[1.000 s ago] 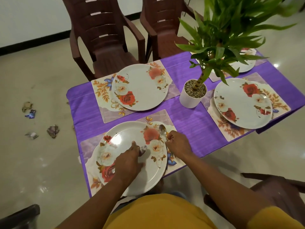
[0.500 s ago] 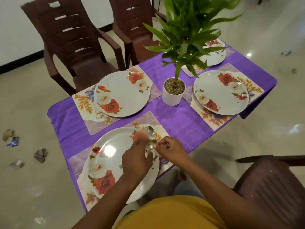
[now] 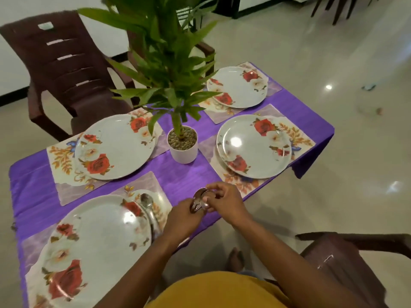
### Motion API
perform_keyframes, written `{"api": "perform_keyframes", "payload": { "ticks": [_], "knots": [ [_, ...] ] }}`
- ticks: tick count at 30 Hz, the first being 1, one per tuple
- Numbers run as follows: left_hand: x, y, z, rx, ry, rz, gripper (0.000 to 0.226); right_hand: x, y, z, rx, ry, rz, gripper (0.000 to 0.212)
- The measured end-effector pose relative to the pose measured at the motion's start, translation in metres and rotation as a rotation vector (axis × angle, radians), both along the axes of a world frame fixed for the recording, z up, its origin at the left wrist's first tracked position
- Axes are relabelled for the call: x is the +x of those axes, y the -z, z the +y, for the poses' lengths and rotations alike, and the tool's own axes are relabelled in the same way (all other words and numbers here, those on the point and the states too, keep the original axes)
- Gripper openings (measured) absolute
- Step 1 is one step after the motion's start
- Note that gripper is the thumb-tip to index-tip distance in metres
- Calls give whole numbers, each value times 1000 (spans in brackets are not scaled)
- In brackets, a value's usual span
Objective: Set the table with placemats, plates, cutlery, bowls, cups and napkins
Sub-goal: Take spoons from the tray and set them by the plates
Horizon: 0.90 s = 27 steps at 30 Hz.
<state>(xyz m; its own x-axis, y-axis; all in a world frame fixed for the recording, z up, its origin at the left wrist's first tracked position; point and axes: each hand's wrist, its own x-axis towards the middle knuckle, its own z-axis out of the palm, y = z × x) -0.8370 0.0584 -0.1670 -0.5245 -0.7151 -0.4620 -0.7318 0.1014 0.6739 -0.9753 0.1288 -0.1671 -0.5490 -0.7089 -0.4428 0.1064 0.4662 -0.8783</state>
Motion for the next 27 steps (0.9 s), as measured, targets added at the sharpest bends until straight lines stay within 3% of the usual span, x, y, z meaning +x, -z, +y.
{"api": "perform_keyframes", "payload": {
  "ticks": [2,6,10,14,19,24,27],
  "knots": [
    [-26,1,9,17,-24,8,24,-25,-1,9,-8,25,-15,28],
    [-66,6,28,84,-69,20,19,-68,3,31,47,3,-3,14],
    [-98,10,41,142,-54,27,21,-108,-7,48,30,65,-153,8],
    [-119,12,50,167,-11,-22,20,-149,-25,61,0,249,-289,16],
    [-140,19,46,127,8,-57,23,-189,-25,64,-52,426,-319,24],
    [-171,25,26,75,-10,7,12,-209,-23,56,41,397,-344,39],
    [-190,25,9,21,2,8,21,-219,-19,49,80,365,-346,38]
  ]
}}
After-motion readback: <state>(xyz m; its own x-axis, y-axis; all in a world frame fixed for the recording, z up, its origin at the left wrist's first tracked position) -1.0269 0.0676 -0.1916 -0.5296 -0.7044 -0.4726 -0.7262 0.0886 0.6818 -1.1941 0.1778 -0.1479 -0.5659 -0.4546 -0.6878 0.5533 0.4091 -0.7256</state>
